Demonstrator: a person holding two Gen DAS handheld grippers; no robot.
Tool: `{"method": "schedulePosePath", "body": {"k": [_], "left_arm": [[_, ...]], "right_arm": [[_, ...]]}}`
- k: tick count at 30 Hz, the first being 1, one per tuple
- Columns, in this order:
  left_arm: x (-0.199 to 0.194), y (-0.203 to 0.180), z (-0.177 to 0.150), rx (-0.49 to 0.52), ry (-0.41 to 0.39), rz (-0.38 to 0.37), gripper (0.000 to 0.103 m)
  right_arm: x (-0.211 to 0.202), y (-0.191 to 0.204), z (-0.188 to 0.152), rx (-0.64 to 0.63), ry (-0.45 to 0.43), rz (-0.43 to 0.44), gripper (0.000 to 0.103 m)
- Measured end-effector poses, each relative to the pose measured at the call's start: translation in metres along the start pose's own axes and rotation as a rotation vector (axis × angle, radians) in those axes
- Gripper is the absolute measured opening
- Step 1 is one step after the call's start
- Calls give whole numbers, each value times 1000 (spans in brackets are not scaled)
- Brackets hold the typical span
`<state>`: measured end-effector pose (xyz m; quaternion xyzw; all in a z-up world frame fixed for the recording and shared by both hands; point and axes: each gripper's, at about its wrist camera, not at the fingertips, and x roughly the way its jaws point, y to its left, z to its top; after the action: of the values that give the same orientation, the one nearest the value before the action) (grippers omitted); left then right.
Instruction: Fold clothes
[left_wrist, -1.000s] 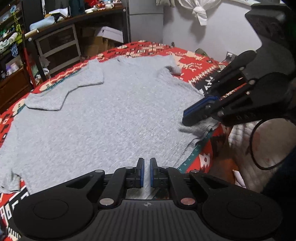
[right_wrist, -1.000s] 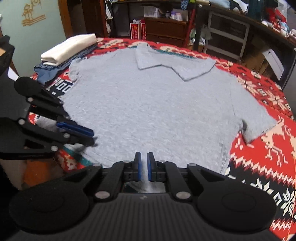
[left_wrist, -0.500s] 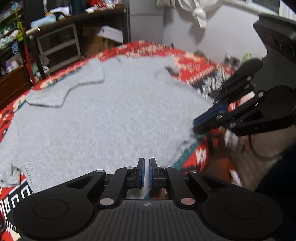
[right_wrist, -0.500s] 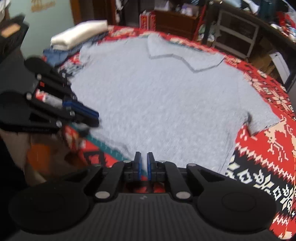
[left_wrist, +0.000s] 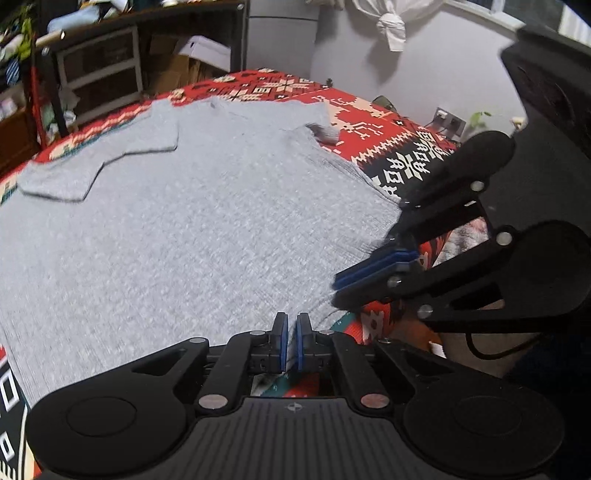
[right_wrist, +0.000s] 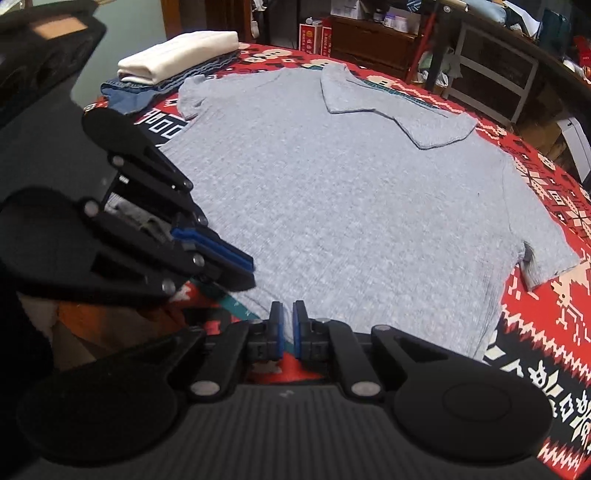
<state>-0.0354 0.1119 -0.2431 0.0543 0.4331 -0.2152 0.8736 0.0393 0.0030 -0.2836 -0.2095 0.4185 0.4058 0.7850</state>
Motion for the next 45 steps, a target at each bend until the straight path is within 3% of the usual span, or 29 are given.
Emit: {"method": "schedulePosePath", "body": {"k": [8, 15, 26, 30, 36, 45], "left_arm": [[-6, -2, 12, -15, -51, 3, 5], [22, -15, 26, 7, -14, -41, 5], [14, -16, 16, 2, -16, -40, 5], [14, -15, 15, 1, -17, -37, 5], [15, -16, 15, 0, -19, -35, 5], [14, -15, 16, -2, -16, -34, 5]], "right_arm": [[-20, -47, -7, 166, -40, -82, 5], [-8, -37, -12, 112, 5, -70, 5], [-29, -55, -28, 245, -24, -20, 6], [-37, -81, -34, 306, -27, -133, 8], [-28, -96, -45, 330, 16, -113, 10], [-27, -97, -43, 316, 26, -196, 16]]}}
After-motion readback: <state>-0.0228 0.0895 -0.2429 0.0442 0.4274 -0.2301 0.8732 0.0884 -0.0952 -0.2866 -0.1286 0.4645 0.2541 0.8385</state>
